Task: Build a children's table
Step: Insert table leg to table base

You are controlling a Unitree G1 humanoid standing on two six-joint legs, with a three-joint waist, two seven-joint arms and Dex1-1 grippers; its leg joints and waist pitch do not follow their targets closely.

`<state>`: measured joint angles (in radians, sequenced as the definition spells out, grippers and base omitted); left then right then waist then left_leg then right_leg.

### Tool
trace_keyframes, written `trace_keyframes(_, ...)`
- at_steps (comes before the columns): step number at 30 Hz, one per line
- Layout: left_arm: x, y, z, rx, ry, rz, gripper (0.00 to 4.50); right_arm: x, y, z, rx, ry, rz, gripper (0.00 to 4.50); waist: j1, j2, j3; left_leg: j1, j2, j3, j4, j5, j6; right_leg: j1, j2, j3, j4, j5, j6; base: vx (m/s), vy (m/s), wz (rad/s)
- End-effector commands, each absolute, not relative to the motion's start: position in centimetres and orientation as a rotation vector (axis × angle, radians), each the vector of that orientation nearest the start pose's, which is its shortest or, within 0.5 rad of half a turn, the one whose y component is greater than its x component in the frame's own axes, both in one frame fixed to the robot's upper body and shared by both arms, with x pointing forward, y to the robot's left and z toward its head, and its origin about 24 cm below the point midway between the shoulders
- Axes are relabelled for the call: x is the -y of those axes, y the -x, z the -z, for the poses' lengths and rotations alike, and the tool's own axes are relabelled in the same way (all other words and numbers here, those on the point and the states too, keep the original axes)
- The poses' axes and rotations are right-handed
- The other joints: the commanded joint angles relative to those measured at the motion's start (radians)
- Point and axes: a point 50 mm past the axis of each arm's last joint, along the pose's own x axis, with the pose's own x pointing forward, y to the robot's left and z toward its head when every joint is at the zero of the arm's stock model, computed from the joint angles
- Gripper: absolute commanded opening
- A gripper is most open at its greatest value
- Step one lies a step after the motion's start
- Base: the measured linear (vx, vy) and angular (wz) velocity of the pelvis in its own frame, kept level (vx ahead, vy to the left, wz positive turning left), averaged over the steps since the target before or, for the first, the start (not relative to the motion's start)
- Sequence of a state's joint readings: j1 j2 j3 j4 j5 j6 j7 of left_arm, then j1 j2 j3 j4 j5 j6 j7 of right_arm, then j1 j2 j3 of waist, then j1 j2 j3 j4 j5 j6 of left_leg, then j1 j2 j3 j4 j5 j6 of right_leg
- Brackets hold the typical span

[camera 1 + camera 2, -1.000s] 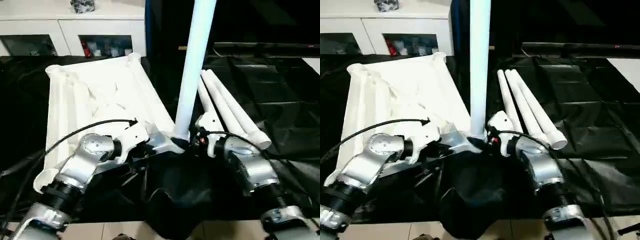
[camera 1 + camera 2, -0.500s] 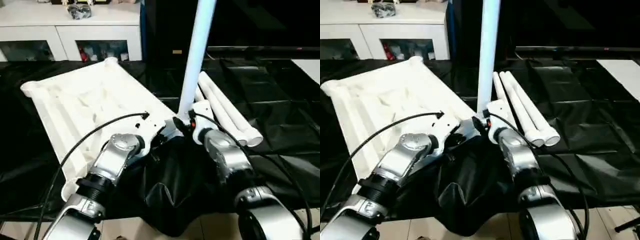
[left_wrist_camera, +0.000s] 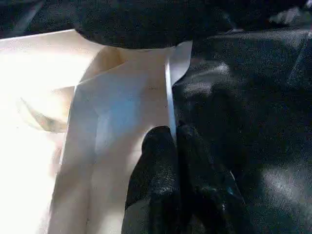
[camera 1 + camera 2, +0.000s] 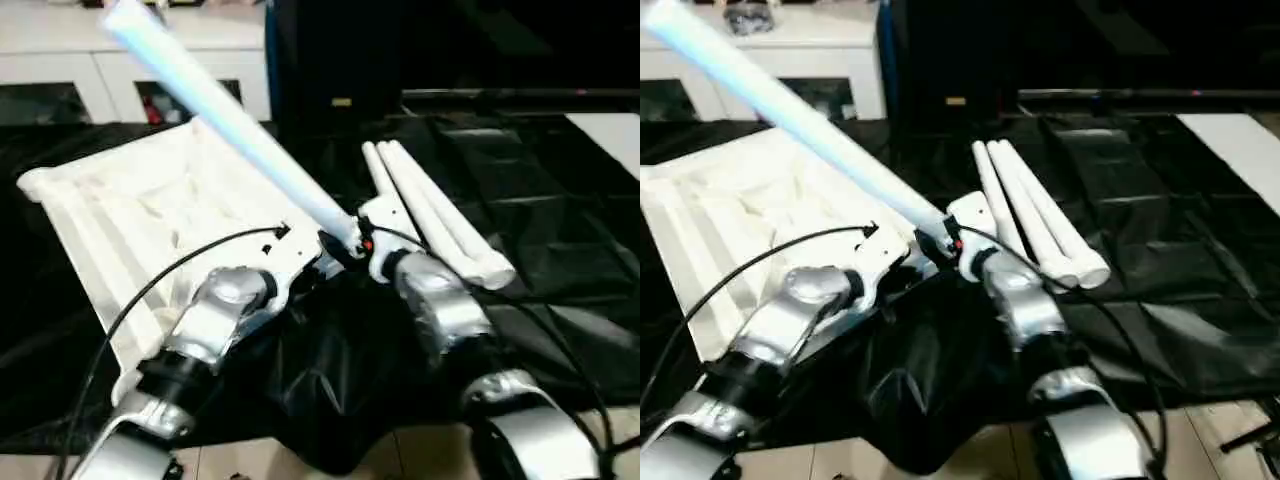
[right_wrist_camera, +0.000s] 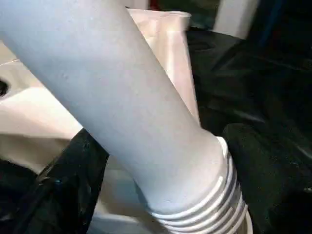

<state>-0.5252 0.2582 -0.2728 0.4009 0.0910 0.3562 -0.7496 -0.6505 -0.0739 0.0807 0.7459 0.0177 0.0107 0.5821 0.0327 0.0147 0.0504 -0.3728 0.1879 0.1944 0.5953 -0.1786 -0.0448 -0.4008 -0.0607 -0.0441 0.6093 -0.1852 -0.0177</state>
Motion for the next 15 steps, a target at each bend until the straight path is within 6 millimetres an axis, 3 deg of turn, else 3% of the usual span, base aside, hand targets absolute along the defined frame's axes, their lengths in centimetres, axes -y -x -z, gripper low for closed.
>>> trace_keyframes(1,-10.7,-31.9,-5.5,-0.392,-0.432,0.970,0.00,9.0,-33.9,-3.8,-0.247,0.104,-0.807,3.92,0.003,0.008,-0.062,0.014,0.042,-0.025,-0.075,-0.275,0.014,0.038,-0.076,0.044,-0.080,-0.204,-0.213,0.000,0.000,0.00)
trace_keyframes(4,-11.1,-31.9,-5.4,-0.397,-0.439,0.973,0.00,9.6,-33.9,-3.7,-0.249,0.094,-0.798,3.92,0.006,0.008,-0.064,0.012,0.041,-0.023,-0.073,-0.235,0.020,0.042,-0.074,0.043,-0.073,-0.146,-0.231,0.000,0.000,0.00)
trace_keyframes(5,-11.2,-31.9,-5.4,-0.399,-0.441,0.972,0.00,9.7,-33.9,-3.7,-0.251,0.089,-0.797,3.67,0.006,0.007,-0.065,0.011,0.041,-0.022,-0.072,-0.222,0.023,0.044,-0.074,0.043,-0.071,-0.130,-0.237,0.000,0.000,0.00)
trace_keyframes(7,-11.5,-31.8,-5.4,-0.401,-0.445,0.973,0.00,9.8,-33.8,-3.7,-0.256,0.078,-0.803,3.59,0.007,0.008,-0.064,0.012,0.042,-0.022,-0.072,-0.218,0.025,0.044,-0.075,0.043,-0.071,-0.126,-0.244,0.000,0.000,0.00)
trace_keyframes(15,-12.1,-31.9,-5.4,-0.405,-0.460,0.967,0.00,9.5,-33.5,-3.4,-0.264,0.063,-0.830,2.89,0.005,0.007,-0.057,0.017,0.044,-0.024,-0.078,-0.285,0.002,0.038,-0.076,0.044,-0.083,-0.254,-0.218,0.000,0.000,0.00)
